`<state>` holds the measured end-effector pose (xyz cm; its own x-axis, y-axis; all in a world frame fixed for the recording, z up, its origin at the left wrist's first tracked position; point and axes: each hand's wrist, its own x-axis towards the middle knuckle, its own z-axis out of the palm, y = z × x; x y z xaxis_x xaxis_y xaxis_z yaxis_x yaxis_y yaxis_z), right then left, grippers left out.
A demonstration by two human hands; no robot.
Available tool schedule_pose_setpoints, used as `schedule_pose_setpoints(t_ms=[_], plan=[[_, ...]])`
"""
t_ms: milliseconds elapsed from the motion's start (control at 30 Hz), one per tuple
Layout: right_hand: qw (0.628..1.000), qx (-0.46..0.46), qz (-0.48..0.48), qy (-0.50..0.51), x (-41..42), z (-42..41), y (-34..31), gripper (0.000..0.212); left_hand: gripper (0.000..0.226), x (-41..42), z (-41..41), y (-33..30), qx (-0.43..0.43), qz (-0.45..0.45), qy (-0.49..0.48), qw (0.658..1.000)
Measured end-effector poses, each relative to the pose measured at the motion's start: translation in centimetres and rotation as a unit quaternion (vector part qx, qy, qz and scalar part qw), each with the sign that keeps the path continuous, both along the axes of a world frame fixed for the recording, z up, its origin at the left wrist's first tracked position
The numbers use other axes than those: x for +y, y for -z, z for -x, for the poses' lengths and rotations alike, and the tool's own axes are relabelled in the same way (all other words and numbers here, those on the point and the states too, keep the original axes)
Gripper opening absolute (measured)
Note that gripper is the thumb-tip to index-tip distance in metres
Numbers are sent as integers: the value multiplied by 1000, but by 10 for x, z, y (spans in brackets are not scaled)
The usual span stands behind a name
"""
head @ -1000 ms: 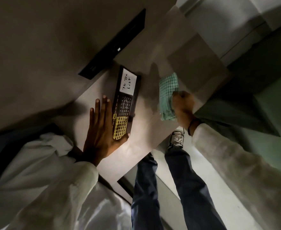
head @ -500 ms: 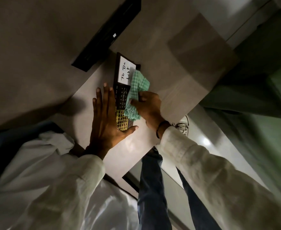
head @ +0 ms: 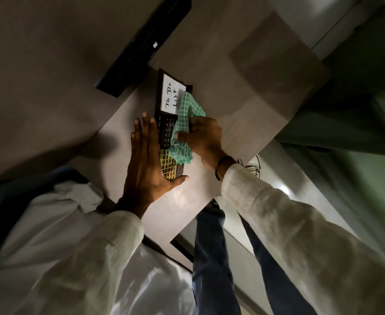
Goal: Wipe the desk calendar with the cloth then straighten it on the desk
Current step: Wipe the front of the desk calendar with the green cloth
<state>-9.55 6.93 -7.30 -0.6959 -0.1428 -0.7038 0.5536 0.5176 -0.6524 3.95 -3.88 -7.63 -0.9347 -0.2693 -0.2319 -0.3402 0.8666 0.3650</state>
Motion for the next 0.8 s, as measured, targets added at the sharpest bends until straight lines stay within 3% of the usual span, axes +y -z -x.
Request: schedule_pose_setpoints(t_ms=[433,567,700,800], plan=[[999,11,24,27,-9,1,-5,20,143,-3,-1,8,26,20,0,999],[997,65,37,-9,-8,-1,-6,6,145,-4,2,4,14,4,-5,1000],[995,91,-26,-38,-9,7,3,9,144,-4,3,3,9,2,0,1000],[990,126,4,-71,-9,1,2,9,145,-4,2,5,18,-2,-2,1000]])
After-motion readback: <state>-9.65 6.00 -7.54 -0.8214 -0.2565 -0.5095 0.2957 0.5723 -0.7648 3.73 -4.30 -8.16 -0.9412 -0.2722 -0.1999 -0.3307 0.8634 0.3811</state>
